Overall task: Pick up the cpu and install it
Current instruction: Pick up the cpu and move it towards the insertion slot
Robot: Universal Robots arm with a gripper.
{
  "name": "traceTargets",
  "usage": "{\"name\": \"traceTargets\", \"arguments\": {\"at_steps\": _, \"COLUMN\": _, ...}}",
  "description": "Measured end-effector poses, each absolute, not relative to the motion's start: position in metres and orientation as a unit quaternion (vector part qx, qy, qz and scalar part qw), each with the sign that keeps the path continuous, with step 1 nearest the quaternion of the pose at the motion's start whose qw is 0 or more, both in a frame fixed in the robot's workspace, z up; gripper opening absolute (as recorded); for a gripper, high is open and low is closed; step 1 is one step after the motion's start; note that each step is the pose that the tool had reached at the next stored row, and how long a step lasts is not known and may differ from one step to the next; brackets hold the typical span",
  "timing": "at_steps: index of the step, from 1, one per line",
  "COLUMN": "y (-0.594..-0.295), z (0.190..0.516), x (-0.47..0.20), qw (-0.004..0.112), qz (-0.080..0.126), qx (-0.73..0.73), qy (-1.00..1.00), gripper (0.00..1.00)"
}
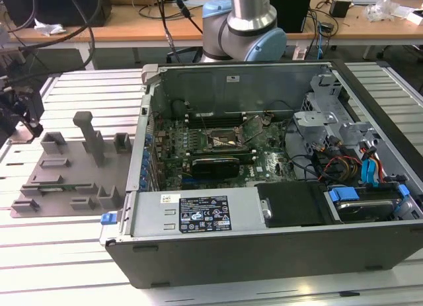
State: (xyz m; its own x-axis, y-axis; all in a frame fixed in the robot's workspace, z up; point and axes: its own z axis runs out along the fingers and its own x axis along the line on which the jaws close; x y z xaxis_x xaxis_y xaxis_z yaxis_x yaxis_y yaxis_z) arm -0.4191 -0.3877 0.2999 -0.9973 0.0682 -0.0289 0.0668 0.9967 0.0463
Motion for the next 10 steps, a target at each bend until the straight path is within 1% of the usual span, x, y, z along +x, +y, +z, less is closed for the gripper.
{"name": "traceTargets", "arguments": {"at_steps": 10, "y": -0.387, "z": 0.327, "x": -0.419, "qw": 0.015, "qz": 0.023, "qx": 0.034, "qy": 0.999, "gripper": 0.55}}
